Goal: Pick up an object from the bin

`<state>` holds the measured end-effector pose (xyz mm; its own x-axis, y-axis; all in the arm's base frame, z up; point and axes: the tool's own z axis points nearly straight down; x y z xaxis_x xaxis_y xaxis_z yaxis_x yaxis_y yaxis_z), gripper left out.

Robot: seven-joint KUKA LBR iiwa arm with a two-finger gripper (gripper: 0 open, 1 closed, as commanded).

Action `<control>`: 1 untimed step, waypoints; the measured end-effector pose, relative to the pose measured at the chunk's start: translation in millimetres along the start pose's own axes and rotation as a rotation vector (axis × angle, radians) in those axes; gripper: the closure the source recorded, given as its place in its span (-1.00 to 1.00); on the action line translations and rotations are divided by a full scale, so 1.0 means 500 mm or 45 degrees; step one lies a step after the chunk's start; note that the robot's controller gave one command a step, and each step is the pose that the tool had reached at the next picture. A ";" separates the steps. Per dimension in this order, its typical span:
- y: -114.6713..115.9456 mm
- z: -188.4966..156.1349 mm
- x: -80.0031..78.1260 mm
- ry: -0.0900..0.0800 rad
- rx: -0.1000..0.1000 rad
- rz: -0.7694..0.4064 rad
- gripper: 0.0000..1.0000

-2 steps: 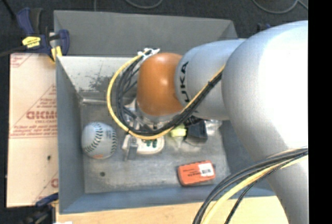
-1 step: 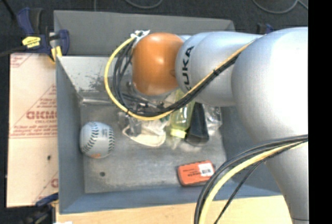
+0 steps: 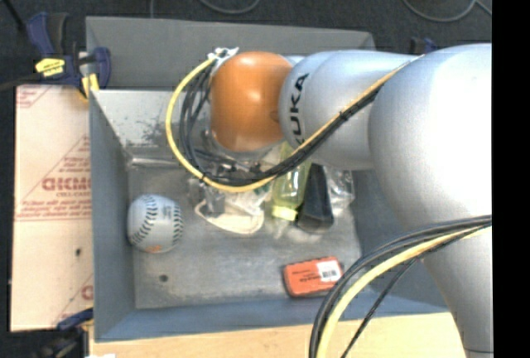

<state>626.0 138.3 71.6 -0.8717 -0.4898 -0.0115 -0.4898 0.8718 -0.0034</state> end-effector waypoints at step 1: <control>0.000 -0.002 0.002 0.001 -0.001 0.002 1.00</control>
Offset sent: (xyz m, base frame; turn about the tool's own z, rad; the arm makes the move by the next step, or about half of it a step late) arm 0.0000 0.0000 0.0566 0.0000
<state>625.2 137.9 72.6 -0.8725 -0.4885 -0.0111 -0.4885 0.8725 -0.0025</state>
